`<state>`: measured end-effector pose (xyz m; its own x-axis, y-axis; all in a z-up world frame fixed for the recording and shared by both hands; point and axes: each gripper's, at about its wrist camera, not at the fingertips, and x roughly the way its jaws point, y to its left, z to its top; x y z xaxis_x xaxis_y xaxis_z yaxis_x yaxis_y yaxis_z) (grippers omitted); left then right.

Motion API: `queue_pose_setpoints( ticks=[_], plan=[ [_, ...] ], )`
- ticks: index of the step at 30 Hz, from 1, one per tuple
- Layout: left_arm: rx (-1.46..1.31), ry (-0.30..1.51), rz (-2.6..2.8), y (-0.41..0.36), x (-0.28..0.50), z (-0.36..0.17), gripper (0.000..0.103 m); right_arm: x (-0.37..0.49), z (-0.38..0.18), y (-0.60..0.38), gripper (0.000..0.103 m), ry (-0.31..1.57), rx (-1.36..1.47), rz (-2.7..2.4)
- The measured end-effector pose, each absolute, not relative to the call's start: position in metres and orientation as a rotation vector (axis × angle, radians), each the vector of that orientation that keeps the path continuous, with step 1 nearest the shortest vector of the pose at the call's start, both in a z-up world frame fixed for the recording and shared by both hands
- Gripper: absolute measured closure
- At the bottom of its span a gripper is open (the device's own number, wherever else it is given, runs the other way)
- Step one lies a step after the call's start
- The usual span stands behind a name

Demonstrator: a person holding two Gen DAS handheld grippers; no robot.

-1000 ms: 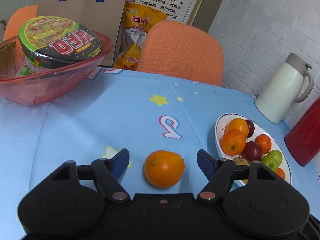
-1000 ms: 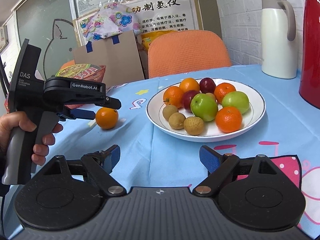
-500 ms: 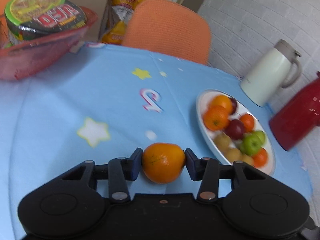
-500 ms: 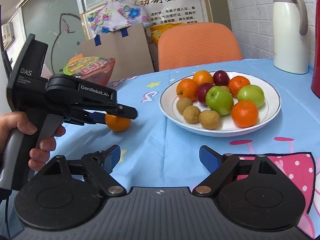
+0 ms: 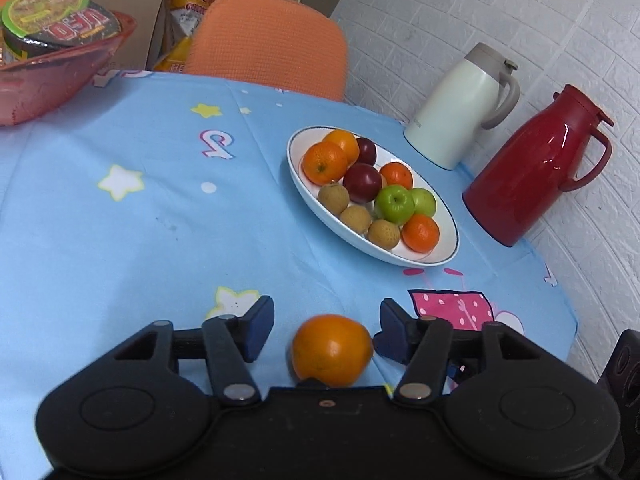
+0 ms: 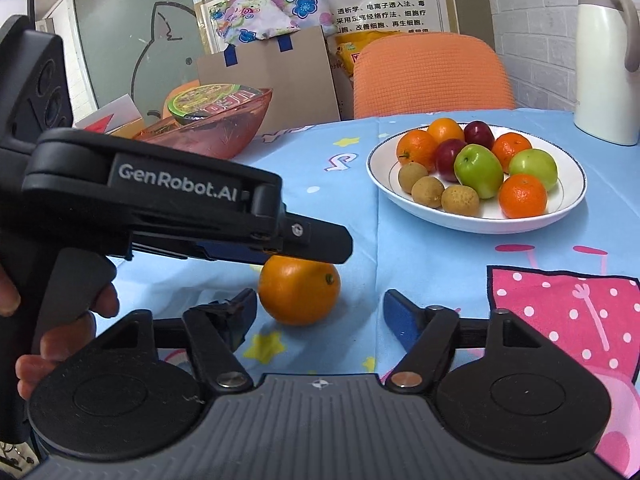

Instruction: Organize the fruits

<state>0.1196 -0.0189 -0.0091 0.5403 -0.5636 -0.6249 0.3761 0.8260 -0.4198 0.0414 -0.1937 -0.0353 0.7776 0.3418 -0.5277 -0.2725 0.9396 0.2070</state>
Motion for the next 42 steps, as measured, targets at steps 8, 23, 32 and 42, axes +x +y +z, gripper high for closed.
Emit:
queue_pose_setpoints(
  ticks=[8,23,32,42],
  plan=[
    [-0.244,0.839,-0.597,-0.017,0.113,-0.01,0.0,0.043,-0.035,-0.185,0.017,0.6,0.107,0.343],
    [-0.204,0.789,-0.637,-0.045,0.114,0.006,0.0,0.039,-0.021,-0.204,0.026,0.525,0.117,0.293],
    [-0.193,0.695,-0.68,-0.085,0.139,0.035,0.0,0.061,0.0,-0.239,0.026,0.411,0.137,0.234],
    [-0.181,0.654,-0.736,-0.125,0.186,0.044,0.0,0.101,0.005,-0.271,0.026,0.349,0.166,0.168]
  ],
)
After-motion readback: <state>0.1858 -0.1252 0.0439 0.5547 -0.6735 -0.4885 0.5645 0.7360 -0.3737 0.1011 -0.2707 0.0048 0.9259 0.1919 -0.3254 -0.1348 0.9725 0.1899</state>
